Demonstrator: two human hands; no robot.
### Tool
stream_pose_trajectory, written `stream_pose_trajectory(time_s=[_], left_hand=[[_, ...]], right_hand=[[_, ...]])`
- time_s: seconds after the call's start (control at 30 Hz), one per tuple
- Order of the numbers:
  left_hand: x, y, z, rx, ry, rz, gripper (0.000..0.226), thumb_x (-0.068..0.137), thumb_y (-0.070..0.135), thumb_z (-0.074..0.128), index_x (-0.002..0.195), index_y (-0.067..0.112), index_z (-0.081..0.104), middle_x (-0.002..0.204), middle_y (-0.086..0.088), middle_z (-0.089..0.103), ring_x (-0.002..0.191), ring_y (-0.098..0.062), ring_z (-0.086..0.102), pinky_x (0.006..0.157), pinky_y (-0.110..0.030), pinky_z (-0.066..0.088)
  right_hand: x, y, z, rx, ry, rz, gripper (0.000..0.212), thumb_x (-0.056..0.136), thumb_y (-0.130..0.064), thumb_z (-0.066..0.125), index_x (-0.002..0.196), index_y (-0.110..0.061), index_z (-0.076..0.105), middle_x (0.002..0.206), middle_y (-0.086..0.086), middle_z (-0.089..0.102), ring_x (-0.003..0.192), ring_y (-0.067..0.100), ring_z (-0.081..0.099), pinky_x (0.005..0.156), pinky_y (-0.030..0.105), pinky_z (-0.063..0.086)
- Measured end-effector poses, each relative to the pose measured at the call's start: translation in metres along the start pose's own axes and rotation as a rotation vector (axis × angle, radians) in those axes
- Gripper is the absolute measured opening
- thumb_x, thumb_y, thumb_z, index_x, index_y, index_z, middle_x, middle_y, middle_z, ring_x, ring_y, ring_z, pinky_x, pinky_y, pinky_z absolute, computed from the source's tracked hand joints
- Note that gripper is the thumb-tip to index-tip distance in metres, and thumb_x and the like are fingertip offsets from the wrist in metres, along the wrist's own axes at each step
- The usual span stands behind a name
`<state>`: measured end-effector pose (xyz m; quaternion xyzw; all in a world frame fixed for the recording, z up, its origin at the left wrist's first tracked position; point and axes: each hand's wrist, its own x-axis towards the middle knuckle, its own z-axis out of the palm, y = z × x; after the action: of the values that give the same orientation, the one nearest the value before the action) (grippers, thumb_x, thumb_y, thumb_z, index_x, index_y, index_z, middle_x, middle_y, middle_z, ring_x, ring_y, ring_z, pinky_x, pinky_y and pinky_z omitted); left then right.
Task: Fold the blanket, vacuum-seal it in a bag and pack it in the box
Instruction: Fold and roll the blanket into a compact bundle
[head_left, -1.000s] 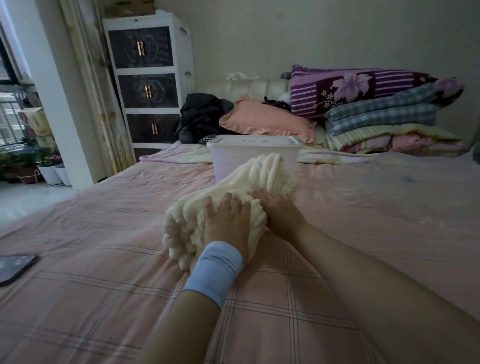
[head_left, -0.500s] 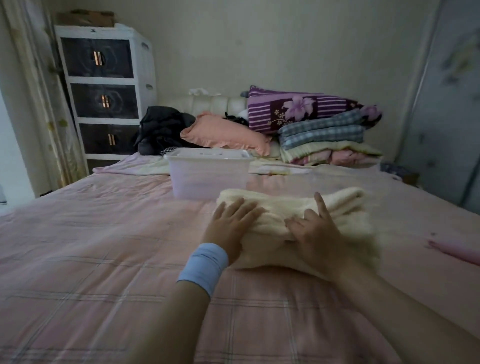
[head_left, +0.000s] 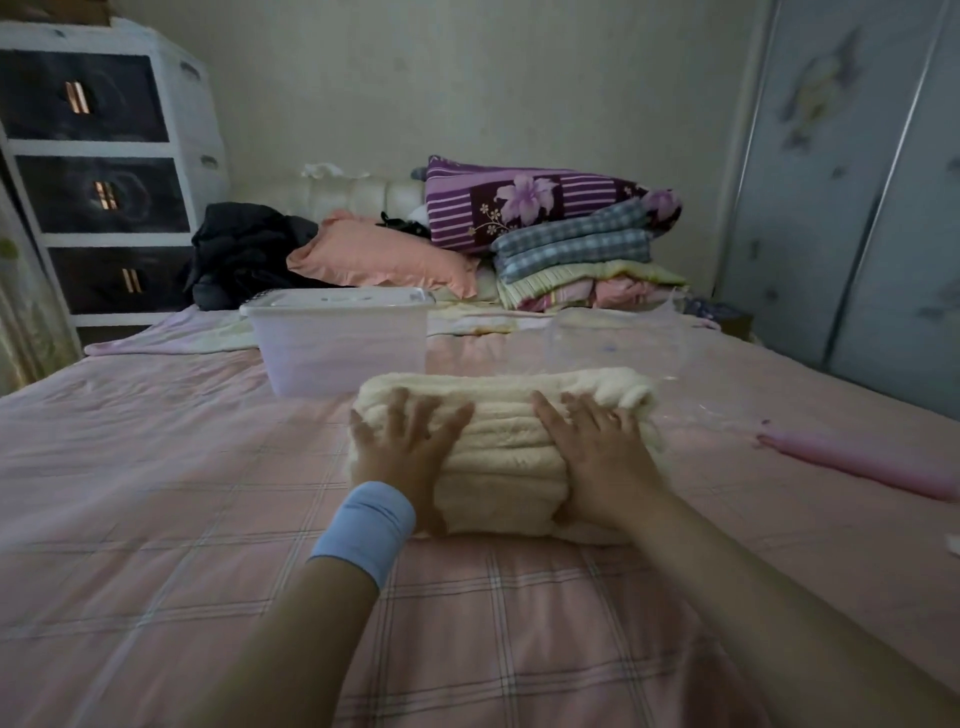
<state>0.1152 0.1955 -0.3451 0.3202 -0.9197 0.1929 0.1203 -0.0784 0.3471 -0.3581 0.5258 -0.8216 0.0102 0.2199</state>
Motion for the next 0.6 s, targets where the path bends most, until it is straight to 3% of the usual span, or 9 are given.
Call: stream_pose_trajectory(time_s=[0.07, 0.1, 0.23, 0.37, 0.5, 0.6], left_hand=[[0.004, -0.001, 0.006, -0.011, -0.02, -0.02, 0.142, 0.054, 0.066, 0.079, 0.139, 0.047, -0.033, 0.154, -0.001, -0.032, 0.144, -0.041, -0.018, 0.106, -0.07, 0.016], [0.005, -0.002, 0.006, -0.023, -0.016, -0.034, 0.139, 0.057, 0.063, 0.079, 0.14, 0.047, -0.031, 0.156, 0.001, -0.028, 0.145, -0.04, -0.015, 0.107, -0.067, 0.021], [0.013, 0.005, 0.004, -0.08, 0.116, -0.065, 0.119, 0.061, 0.055, 0.078, 0.145, 0.051, -0.006, 0.159, 0.007, 0.015, 0.145, -0.032, 0.015, 0.101, -0.056, 0.038], [0.026, 0.02, 0.005, -0.108, 0.236, -0.059, 0.116, 0.04, 0.043, 0.089, 0.14, 0.046, 0.029, 0.142, 0.005, 0.048, 0.131, -0.034, 0.042, 0.085, -0.056, 0.045], [0.048, 0.075, -0.016, -0.143, 0.484, 0.024, 0.091, 0.055, 0.017, 0.076, 0.138, 0.038, 0.045, 0.14, 0.0, 0.05, 0.129, -0.036, 0.043, 0.083, -0.052, 0.043], [0.068, 0.135, -0.039, -0.183, 0.562, 0.073, 0.083, 0.065, 0.009, 0.066, 0.14, 0.038, 0.044, 0.145, -0.002, 0.047, 0.134, -0.037, 0.039, 0.086, -0.055, 0.039]], right_hand=[[0.005, 0.0, 0.008, 0.005, 0.08, 0.0, 0.128, 0.062, -0.058, 0.075, 0.161, -0.022, 0.001, 0.155, 0.012, 0.04, 0.143, 0.03, 0.037, 0.11, 0.054, 0.028], [0.009, 0.0, 0.01, 0.015, 0.107, -0.007, 0.115, 0.066, -0.052, 0.073, 0.16, -0.02, 0.013, 0.148, 0.009, 0.048, 0.137, 0.028, 0.045, 0.108, 0.052, 0.031], [0.009, 0.009, 0.013, 0.092, 0.224, -0.046, 0.079, 0.065, -0.039, 0.071, 0.14, -0.02, 0.053, 0.121, 0.002, 0.068, 0.109, 0.027, 0.065, 0.094, 0.045, 0.042], [-0.001, 0.033, 0.006, 0.057, 0.332, -0.085, 0.068, 0.067, -0.041, 0.046, 0.128, -0.018, 0.063, 0.119, 0.001, 0.071, 0.105, 0.025, 0.066, 0.088, 0.042, 0.042], [-0.016, 0.092, 0.001, -0.02, 0.541, -0.023, 0.057, 0.075, -0.029, 0.073, 0.131, -0.018, 0.063, 0.124, 0.002, 0.068, 0.11, 0.029, 0.062, 0.092, 0.044, 0.039], [-0.038, 0.146, 0.001, -0.071, 0.673, 0.071, 0.053, 0.081, -0.021, 0.077, 0.132, -0.016, 0.064, 0.127, 0.005, 0.067, 0.114, 0.032, 0.059, 0.094, 0.045, 0.039]])
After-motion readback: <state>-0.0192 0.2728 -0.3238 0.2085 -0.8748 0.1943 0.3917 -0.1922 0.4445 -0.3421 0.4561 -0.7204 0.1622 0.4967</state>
